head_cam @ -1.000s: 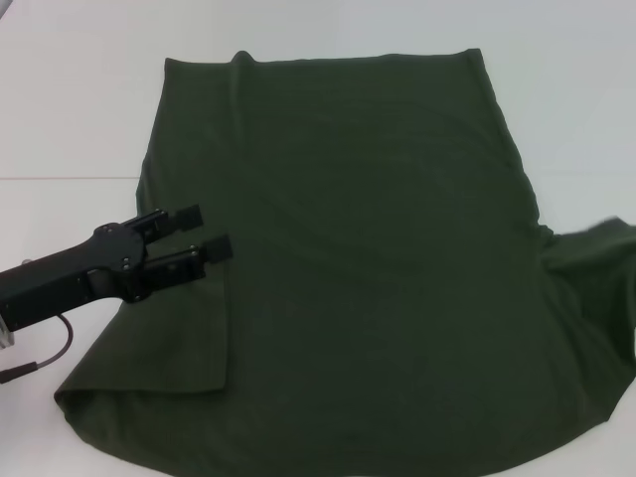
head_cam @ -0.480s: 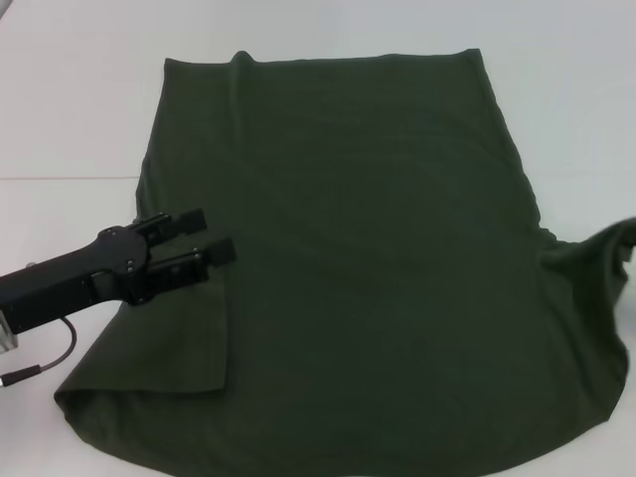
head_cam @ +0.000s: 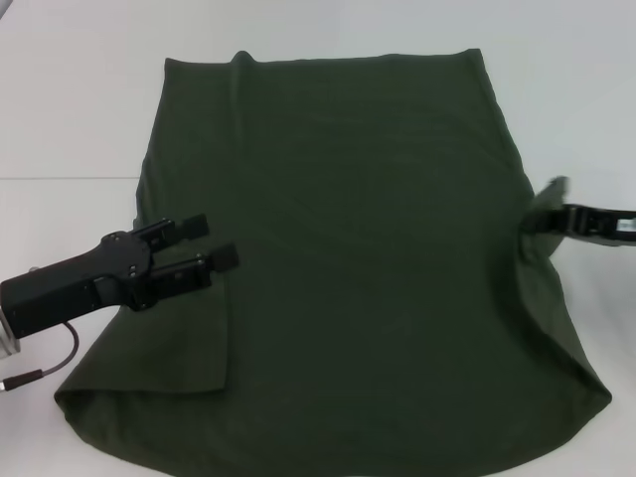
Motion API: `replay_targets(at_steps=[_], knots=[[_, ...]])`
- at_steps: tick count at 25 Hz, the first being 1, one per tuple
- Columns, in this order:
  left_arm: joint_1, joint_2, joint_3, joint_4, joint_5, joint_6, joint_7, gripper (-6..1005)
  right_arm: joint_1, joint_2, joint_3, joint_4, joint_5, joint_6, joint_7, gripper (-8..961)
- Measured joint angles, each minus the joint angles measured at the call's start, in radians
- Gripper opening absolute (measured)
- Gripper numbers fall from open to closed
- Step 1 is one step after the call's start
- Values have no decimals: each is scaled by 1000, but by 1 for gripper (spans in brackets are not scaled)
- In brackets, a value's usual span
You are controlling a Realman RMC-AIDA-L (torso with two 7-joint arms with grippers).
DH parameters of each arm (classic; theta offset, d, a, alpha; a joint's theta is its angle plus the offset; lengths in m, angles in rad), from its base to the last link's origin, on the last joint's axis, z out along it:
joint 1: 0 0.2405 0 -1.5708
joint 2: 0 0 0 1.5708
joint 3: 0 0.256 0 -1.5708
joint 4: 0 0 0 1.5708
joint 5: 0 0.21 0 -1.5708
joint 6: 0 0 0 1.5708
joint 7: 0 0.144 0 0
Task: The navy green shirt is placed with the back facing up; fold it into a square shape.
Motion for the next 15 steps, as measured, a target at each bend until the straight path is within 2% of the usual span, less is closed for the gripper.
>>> replay_targets(at_steps=[8, 15], knots=[[3, -1, -1, -3, 1, 0, 2, 901, 22, 3, -85, 41, -20, 33, 10, 18], [0, -1, -1, -7, 0, -12, 5, 901, 33, 21, -100, 50, -35, 67, -1, 18]])
